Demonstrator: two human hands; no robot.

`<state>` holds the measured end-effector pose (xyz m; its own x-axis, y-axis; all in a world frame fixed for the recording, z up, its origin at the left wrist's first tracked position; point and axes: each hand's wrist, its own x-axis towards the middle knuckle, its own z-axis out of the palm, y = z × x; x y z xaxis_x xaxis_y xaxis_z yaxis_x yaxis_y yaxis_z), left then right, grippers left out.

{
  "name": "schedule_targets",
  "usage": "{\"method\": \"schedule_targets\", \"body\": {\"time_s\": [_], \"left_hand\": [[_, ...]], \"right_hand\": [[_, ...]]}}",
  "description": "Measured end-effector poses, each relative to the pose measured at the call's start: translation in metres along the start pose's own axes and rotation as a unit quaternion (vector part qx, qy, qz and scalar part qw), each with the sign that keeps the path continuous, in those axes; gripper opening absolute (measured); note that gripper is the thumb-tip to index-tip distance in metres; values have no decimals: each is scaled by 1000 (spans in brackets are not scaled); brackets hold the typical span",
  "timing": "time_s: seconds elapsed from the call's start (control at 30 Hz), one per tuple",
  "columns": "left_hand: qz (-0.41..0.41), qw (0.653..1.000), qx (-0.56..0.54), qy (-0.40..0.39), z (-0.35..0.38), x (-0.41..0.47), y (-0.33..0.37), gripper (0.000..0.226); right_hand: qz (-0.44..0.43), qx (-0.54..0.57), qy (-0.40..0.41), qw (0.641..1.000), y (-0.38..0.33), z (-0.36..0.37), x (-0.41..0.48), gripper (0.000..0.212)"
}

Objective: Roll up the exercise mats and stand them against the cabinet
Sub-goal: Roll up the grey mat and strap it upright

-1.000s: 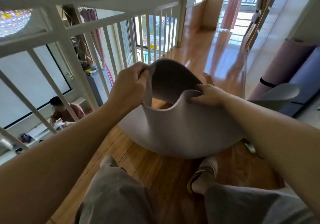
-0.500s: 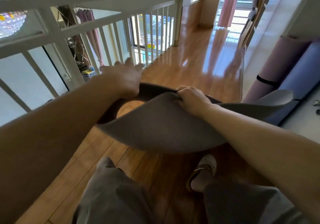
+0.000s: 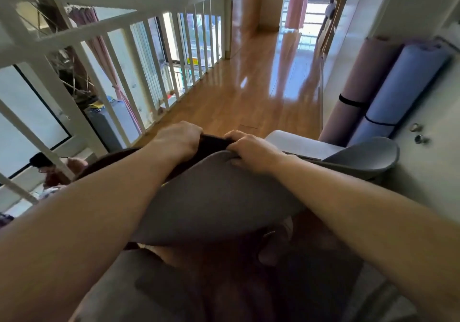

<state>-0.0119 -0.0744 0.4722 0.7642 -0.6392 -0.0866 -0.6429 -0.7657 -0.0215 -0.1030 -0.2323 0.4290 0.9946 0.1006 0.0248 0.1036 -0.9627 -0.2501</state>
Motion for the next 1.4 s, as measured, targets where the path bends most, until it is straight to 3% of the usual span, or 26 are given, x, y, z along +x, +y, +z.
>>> {"method": "schedule_targets", "body": {"time_s": [0.23,0.37,0.43,0.53,0.63,0.7,0.77,0.83,0.9,1.0,1.03,1.17,1.4], "left_hand": [[-117,976,-118,142,-32,-4,-48,29],[-137,965,-114,190,-46,-9,-73,31],[-158,964,-102,188,-49,-8,-83,29],[-193,971,-78,113,-56,-8,-87,32],[-195,975,-68,80,-63,-8,-77,58],[-158,981,-79,79,-68,-10,-57,78],[-70,990,-95,79,-67,-13,-33,83],[21,994,-89,57,-60,-11,-15,81],[55,992,-116,13,-52,-10,-8,65],[70,989,-129,6,-40,-8,-10,16],[65,990,-120,26,-34,-10,-11,13],[30,983,-155,92,-24,-14,-14,23],[-57,959,-205,187,-40,-14,-47,25]], "right_hand": [[247,-36,-100,963,83,10,-30,41],[295,18,-12,955,90,15,-42,17],[283,25,69,956,81,13,-38,16],[218,-29,146,965,57,-3,-22,25],[114,-64,185,974,30,-28,-1,27],[57,-97,197,974,17,-38,8,25],[-4,-137,207,969,7,-40,12,20],[-48,-158,212,963,-4,-36,13,17],[-74,-161,213,961,-10,-32,12,16],[-83,-137,199,967,-4,-29,6,16],[-82,-124,190,970,0,-29,4,17],[-60,-164,166,970,14,-35,1,19],[89,-181,188,961,45,-58,-12,19]]}}
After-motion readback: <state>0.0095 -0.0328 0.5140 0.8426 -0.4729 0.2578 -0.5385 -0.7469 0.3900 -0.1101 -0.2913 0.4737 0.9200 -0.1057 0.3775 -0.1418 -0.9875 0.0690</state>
